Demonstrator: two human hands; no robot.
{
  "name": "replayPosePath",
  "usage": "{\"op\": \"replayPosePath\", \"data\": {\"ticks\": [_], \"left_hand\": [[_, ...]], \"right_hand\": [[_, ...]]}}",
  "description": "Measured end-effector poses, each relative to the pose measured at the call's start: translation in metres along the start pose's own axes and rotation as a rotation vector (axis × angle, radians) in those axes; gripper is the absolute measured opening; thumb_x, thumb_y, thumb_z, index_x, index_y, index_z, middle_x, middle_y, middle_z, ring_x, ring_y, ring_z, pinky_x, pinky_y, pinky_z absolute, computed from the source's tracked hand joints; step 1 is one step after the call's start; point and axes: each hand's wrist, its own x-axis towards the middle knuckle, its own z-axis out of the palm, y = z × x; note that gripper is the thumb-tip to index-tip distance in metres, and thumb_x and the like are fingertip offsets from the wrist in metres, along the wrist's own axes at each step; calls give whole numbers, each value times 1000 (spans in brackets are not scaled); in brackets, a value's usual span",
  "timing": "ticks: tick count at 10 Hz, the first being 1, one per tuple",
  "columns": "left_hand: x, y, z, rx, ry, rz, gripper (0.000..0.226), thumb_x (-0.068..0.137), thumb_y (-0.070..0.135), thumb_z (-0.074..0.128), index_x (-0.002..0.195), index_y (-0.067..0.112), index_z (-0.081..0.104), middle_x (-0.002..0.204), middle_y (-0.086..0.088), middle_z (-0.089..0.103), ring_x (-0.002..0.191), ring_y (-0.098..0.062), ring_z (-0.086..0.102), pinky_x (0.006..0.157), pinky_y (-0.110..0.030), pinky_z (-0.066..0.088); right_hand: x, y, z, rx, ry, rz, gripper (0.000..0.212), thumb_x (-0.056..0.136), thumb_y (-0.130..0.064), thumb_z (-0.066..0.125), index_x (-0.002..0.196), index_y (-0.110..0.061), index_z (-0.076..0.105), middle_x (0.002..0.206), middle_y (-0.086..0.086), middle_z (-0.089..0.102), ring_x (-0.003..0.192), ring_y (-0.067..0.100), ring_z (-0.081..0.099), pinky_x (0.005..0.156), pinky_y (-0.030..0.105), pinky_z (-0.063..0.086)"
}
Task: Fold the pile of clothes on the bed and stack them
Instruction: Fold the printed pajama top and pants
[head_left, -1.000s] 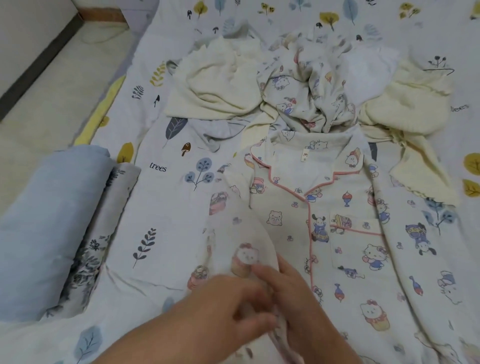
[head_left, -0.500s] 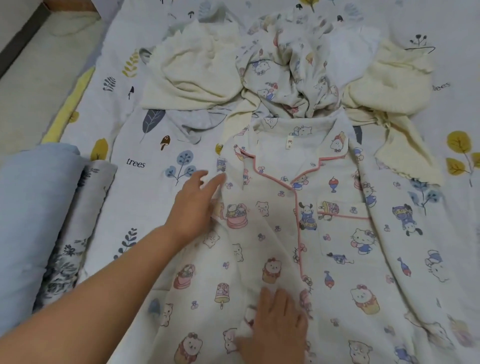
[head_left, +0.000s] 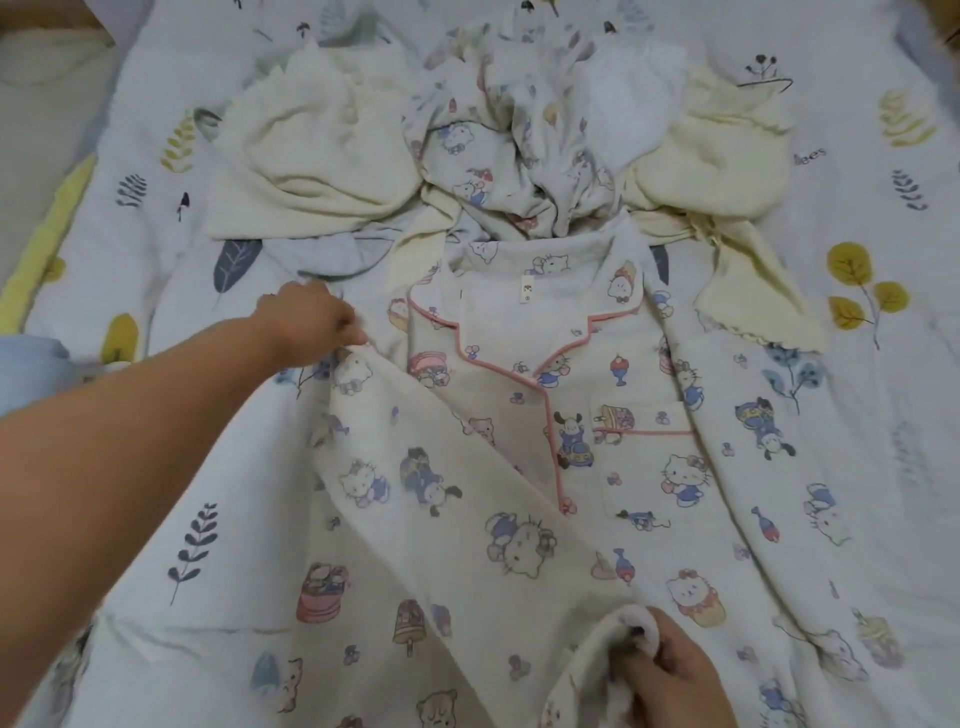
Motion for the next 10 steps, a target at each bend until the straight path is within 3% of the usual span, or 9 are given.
{"op": "replayPosePath", "data": {"ticks": [1, 2, 3, 4, 5, 6, 7, 9, 10], "left_hand": [[1, 26, 18, -209, 62, -3, 45, 94, 33, 50, 135, 15, 42, 126, -22, 41, 105, -41, 52, 91, -45, 43], [0, 42, 40, -469, 225, -108, 48, 99, 28, 37, 142, 9, 27, 133, -26, 38, 113, -43, 48, 91, -44, 37], [-1, 41, 54, -757, 286, -351, 48, 99, 29, 32, 141, 6, 30, 133, -24, 45, 120, -38, 45, 96, -40, 34], [-2, 32, 60, -1007, 128, -425, 34, 93, 21, 39, 122, 5, 48, 105, -8, 54, 101, -25, 49, 81, -33, 34], [-1, 27, 61, -993, 22, -334, 13, 90, 19, 55, 85, 8, 51, 76, -3, 50, 73, -18, 47, 62, -30, 33], [6, 24, 61, -883, 204, -274, 27, 86, 21, 64, 71, 9, 44, 68, -6, 47, 67, -20, 42, 55, -30, 27], [15, 26, 57, -659, 452, -316, 22, 89, 23, 59, 77, 9, 46, 74, -9, 51, 73, -24, 44, 64, -29, 28], [24, 37, 49, -364, 561, -350, 20, 97, 22, 44, 99, 1, 47, 92, -26, 58, 81, -39, 54, 62, -38, 32], [15, 52, 43, -420, 653, -273, 34, 96, 23, 44, 121, 0, 45, 115, -27, 53, 101, -43, 52, 75, -44, 37]], "right_hand": [[9, 2, -2, 67, 2, 51, 20, 83, 9, 59, 86, -9, 51, 76, 14, 57, 71, 23, 51, 62, 18, 40], [11, -4, 0, 153, 205, 70, 23, 84, -8, 63, 103, -20, 56, 83, -2, 61, 74, 19, 54, 79, 27, 37], [9, -12, 2, 105, 226, 38, 23, 89, -20, 56, 110, -27, 59, 94, -11, 63, 79, 10, 55, 80, 29, 35], [14, -17, 7, -261, 19, -2, 32, 87, -43, 58, 116, -32, 50, 115, -9, 57, 103, 13, 54, 92, 29, 35], [17, -22, 5, -415, -113, -25, 10, 87, -25, 60, 85, -30, 51, 85, -11, 60, 73, 5, 52, 69, 21, 37], [18, -11, -9, -231, -9, -13, 20, 79, -13, 68, 65, -19, 55, 62, -3, 58, 62, 5, 51, 52, 13, 32], [16, -7, -17, -201, 56, 39, 21, 77, -14, 72, 65, -16, 54, 61, 0, 58, 64, 12, 55, 54, 17, 33], [21, -14, -7, -617, -5, 25, 21, 87, -42, 58, 100, -27, 50, 81, -10, 57, 82, 14, 55, 70, 26, 41], [24, -6, 1, -811, 297, -181, 60, 62, -23, 85, 114, -6, 60, 102, 18, 64, 92, 38, 61, 75, 46, 50]]}}
